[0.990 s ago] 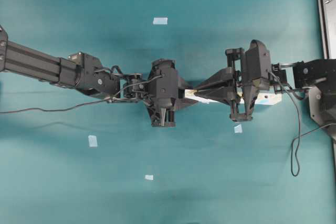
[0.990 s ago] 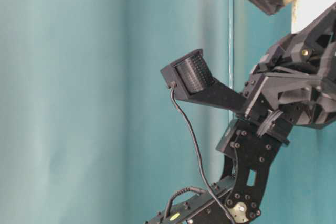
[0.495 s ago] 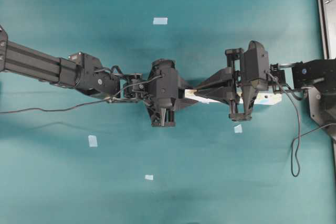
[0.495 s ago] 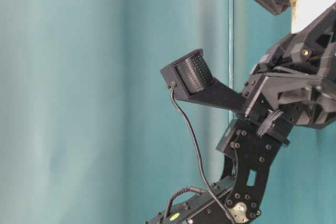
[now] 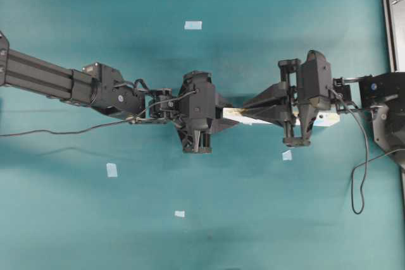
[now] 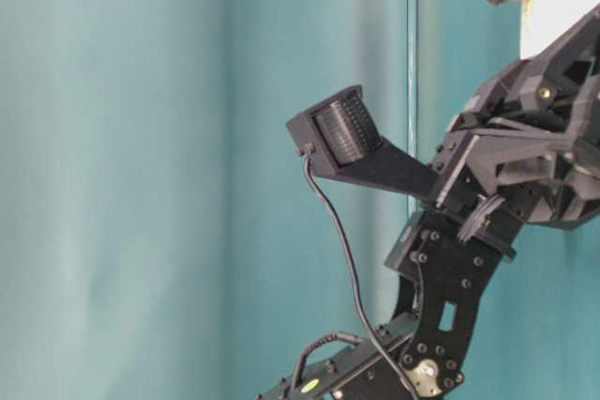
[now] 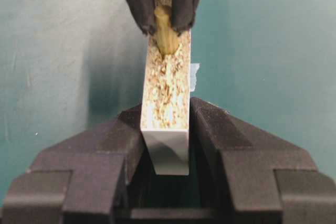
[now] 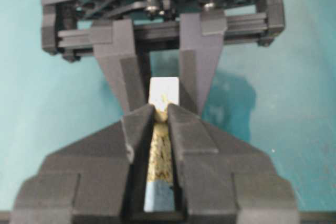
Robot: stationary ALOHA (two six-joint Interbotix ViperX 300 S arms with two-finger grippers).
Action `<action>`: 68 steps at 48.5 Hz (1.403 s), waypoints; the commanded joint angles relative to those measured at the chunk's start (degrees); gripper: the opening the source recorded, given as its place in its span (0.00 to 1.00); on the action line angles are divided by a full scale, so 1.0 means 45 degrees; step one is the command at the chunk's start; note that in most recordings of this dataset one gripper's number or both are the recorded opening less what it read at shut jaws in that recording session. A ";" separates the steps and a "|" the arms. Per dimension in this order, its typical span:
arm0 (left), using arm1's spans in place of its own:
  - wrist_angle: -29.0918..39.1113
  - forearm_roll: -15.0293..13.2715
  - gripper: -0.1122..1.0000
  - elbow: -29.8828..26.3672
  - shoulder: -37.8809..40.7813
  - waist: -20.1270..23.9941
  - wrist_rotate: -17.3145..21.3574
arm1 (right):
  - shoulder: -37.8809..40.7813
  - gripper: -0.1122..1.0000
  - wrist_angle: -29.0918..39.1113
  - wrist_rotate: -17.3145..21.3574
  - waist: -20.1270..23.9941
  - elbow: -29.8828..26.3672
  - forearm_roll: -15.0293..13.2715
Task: Move the wooden board into place and insert the rod into its hole.
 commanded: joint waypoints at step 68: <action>0.0059 0.0000 0.30 -0.0117 -0.0449 0.0020 -0.0039 | -0.1094 0.39 0.5352 0.0176 0.0313 -0.1152 -0.0078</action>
